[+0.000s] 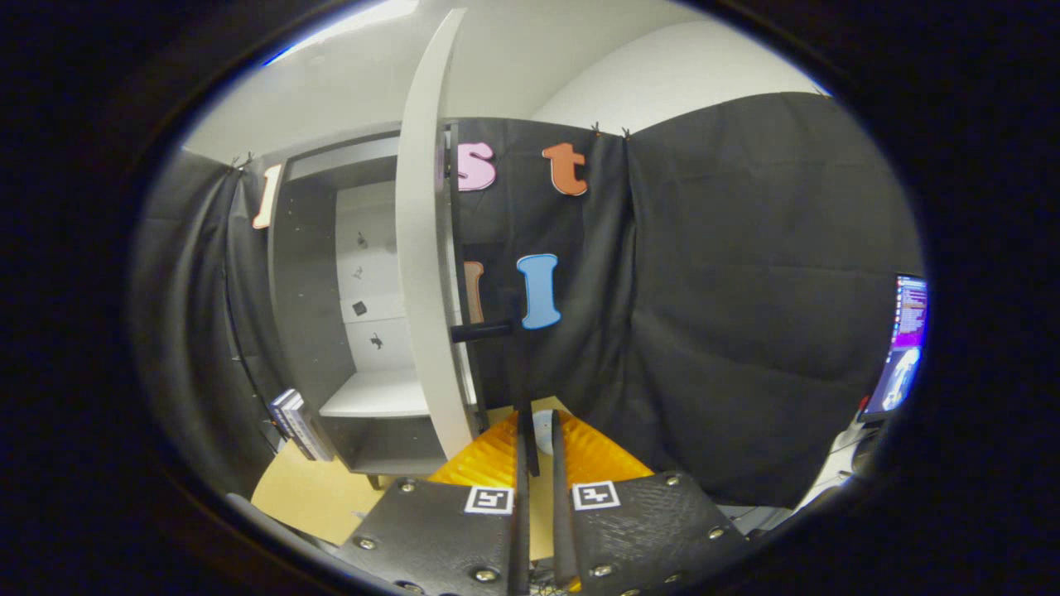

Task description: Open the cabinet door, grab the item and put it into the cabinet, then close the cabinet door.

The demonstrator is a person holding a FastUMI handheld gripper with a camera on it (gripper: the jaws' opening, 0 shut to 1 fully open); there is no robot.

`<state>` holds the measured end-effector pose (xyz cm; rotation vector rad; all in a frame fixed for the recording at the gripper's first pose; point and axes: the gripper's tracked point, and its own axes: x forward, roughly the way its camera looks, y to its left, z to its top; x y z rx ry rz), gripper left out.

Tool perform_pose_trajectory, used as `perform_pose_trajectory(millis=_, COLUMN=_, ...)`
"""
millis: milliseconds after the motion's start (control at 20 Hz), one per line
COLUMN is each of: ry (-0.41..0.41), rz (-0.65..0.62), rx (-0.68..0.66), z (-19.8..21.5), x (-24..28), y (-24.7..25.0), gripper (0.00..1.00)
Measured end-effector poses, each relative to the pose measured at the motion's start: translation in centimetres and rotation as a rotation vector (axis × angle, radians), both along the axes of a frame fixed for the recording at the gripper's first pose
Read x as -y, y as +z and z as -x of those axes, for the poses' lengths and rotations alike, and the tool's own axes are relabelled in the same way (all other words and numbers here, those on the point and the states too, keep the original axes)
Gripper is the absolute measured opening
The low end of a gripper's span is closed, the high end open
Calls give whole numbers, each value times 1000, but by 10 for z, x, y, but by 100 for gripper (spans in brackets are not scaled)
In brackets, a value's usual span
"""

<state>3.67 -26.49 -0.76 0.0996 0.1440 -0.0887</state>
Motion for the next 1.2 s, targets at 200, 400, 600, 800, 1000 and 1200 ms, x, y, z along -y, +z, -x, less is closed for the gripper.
perform_pose_trajectory(millis=200, ry=15, rz=-22, rx=-2, z=3, x=-5, y=-4, gripper=12)
perform_pose_trajectory(millis=400, ry=-23, rz=-30, rx=9, z=24, x=-10, y=2, gripper=12)
perform_pose_trajectory(millis=600, ry=-26, rz=-43, rx=58, z=55, x=-40, y=16, gripper=12)
perform_pose_trajectory(millis=800, ry=45, rz=-104, rx=83, z=61, x=-95, y=16, gripper=16)
perform_pose_trajectory(millis=1000, ry=101, rz=-59, rx=54, z=42, x=-150, y=-6, gripper=47)
perform_pose_trajectory(millis=1200, ry=148, rz=-30, rx=53, z=14, x=-201, y=-32, gripper=78)
